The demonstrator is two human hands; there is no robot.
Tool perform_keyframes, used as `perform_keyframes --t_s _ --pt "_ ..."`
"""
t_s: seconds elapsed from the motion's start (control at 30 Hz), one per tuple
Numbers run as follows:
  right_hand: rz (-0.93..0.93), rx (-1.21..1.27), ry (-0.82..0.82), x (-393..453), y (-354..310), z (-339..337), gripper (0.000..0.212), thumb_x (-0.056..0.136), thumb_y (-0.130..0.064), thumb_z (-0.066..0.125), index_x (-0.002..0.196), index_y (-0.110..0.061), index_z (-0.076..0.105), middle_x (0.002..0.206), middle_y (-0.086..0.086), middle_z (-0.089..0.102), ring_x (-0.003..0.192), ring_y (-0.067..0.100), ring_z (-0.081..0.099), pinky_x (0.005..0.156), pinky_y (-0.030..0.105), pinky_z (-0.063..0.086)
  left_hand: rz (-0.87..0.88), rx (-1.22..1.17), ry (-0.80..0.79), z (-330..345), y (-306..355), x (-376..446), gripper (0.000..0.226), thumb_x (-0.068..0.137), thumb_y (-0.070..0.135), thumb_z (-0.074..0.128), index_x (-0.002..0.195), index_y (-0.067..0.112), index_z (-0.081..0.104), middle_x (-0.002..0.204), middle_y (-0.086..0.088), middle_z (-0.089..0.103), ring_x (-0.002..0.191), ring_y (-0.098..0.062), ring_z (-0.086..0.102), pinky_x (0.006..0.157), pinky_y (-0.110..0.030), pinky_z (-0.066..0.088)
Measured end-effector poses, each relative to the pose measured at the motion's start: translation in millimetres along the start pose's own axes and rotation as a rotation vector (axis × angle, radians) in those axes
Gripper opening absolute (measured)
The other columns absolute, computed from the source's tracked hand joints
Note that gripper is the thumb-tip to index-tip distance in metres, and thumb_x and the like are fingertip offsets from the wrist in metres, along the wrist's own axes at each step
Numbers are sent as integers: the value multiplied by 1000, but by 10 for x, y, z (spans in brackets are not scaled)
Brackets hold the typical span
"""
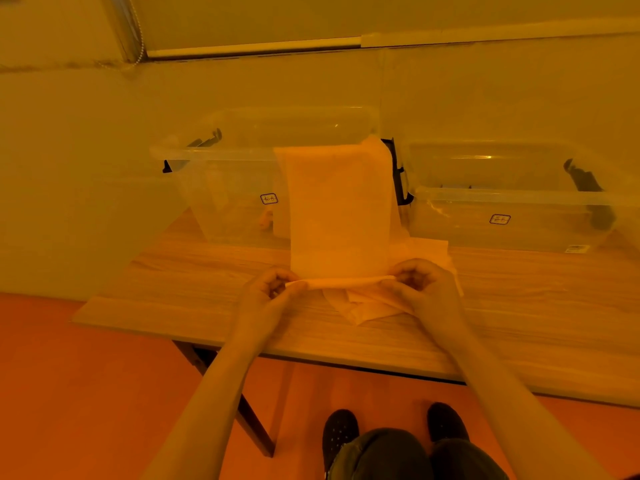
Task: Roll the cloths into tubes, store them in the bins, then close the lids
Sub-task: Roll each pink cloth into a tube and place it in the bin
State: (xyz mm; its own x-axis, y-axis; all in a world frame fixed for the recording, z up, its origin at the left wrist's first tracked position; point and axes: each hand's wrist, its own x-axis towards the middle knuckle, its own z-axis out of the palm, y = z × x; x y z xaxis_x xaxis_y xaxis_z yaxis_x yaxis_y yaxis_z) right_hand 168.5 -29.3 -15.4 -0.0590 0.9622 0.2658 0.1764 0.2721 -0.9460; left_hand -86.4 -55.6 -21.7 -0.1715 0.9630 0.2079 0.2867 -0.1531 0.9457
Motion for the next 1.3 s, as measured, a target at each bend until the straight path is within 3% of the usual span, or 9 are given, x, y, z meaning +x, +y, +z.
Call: perform_keyframes --t_s 0.2,0.3,0.4,0.6,0.8,0.87,1.03,1.13,1.3 --pt "59 44 62 4 28 4 17 70 -8 81 81 -8 68 75 6 70 62 5 64 55 14 50 -1 -101 -33 -13 40 -29 27 76 39 76 96 35 58 87 -5 72 79 -20 64 66 -36 48" --pt "57 31 70 3 28 2 15 71 -8 81 81 -10 69 77 5 70 62 2 64 56 14 50 13 -117 -59 -24 42 -40 27 73 42 77 94 37 59 89 -10 71 80 -31 60 72 -44 48" --pt "54 43 68 8 44 -10 14 74 -9 79 83 -12 68 78 6 70 64 6 64 56 16 50 15 -123 -66 -28 46 -47 20 72 39 74 87 37 61 90 -12 69 74 -23 56 68 -39 45" --pt "-20 18 14 4 5 2 13 86 -8 66 90 -20 67 95 -5 67 90 2 62 80 21 54 29 -85 -71 0 64 -42 13 85 22 67 88 34 62 75 9 68 63 0 57 55 -20 42" --pt "15 24 -45 3 14 -8 24 82 -3 70 97 -21 67 103 -4 67 92 5 64 80 23 55 37 -46 -41 0 43 -20 26 91 22 60 84 46 66 72 18 65 61 2 56 57 -21 41" --pt "0 15 -33 3 24 -17 24 79 -1 71 94 -19 67 99 0 68 90 9 64 79 27 56 23 -53 -52 10 52 -17 21 85 26 66 81 46 69 78 15 68 67 -1 60 60 -25 45" --pt "-39 12 -17 2 25 -19 22 78 -1 72 91 -18 67 95 -1 67 86 9 63 76 23 55 31 -49 -67 7 6 0 25 77 20 75 84 43 70 90 2 71 90 -35 62 76 -50 51" --pt "-42 -1 -8 6 36 -16 25 77 0 73 93 -19 68 94 -2 67 84 6 63 73 20 54 42 -26 -57 0 -10 10 24 80 20 73 80 44 69 82 11 68 74 -20 58 64 -37 45" --pt "-43 -33 9 10 40 -18 24 77 1 74 90 -18 70 92 -3 68 82 2 63 72 17 54 42 -5 -41 -10 -32 21 22 81 22 73 77 43 67 80 18 63 74 -13 53 65 -30 41"
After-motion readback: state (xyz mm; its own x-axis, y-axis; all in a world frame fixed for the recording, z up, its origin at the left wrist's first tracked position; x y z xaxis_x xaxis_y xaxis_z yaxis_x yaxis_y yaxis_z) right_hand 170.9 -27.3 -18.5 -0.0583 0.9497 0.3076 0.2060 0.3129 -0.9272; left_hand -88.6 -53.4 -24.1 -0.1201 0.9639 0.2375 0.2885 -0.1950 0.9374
